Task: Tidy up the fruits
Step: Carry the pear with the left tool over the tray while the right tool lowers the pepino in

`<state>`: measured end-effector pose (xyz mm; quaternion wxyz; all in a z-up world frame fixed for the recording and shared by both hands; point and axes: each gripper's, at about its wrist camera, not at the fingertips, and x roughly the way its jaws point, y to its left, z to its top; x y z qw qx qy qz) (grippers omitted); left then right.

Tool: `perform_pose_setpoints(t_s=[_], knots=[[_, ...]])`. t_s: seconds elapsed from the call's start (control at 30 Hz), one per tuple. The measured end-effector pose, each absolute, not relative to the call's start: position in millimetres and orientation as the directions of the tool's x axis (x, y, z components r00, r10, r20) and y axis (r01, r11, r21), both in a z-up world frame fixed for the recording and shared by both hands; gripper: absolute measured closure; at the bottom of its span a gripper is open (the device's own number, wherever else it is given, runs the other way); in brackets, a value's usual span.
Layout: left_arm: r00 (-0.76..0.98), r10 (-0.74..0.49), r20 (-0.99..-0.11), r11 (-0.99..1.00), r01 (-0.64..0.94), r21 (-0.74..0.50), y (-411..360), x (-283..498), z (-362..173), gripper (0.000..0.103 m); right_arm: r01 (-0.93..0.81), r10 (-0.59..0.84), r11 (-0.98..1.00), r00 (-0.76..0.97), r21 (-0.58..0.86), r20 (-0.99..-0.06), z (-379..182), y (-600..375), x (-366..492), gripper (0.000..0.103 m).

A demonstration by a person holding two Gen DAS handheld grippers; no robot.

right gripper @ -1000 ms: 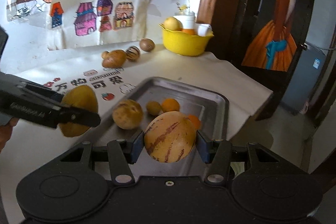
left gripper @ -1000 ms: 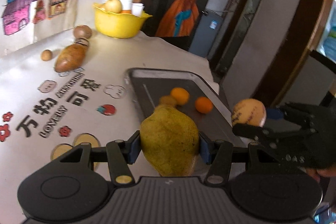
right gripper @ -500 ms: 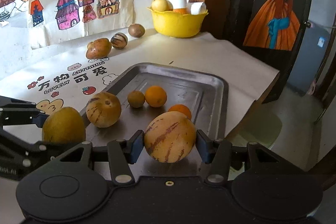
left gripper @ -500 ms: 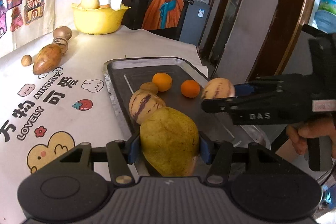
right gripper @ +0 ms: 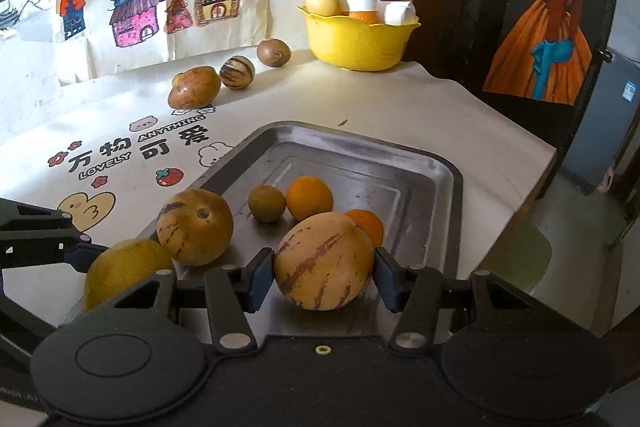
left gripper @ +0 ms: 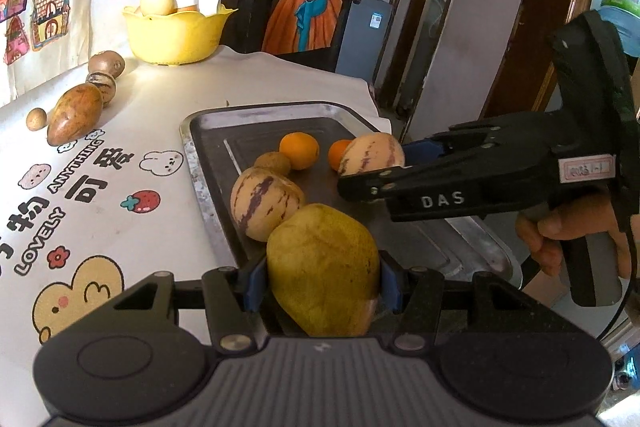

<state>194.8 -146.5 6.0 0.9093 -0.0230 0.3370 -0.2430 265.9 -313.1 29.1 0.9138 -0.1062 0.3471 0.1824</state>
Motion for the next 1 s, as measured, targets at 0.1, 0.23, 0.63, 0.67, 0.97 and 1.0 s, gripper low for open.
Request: perform_pose_setpoints(t_s=[0.1, 0.23, 0.63, 0.67, 0.97, 1.0], knots=[[0.660, -0.457, -0.596, 0.882, 0.424, -0.207, -145.1, 191.8, 4.7, 0.043, -0.423, 0.264, 0.902, 0.691, -0.081, -0.673, 28.0, -307.3, 268.9, 0.048], [0.667, -0.453, -0.591, 0.886, 0.412, -0.214, -143.0, 188.0, 5.0, 0.044, -0.439, 0.263, 0.892, 0.694, -0.104, -0.670, 26.4, -303.0, 272.6, 0.048], [0.667, -0.450, -0.594, 0.889, 0.398, -0.227, -143.0, 190.9, 5.9, 0.043, -0.459, 0.264, 0.881, 0.681, -0.118, -0.683, 22.4, -300.1, 277.1, 0.048], [0.666, -0.450, -0.594, 0.889, 0.398, -0.228, -142.9, 191.0, 5.9, 0.043, -0.460, 0.263, 0.880, 0.681, -0.120, -0.684, 22.5, -299.8, 277.2, 0.048], [0.665, -0.446, -0.599, 0.890, 0.398, -0.221, -143.2, 190.7, 7.7, 0.043, -0.444, 0.267, 0.890, 0.694, -0.106, -0.668, 27.5, -303.4, 272.5, 0.048], [0.668, -0.442, -0.598, 0.892, 0.400, -0.212, -143.8, 189.6, 8.3, 0.043, -0.444, 0.271, 0.890, 0.698, -0.103, -0.662, 29.8, -304.2, 271.0, 0.048]])
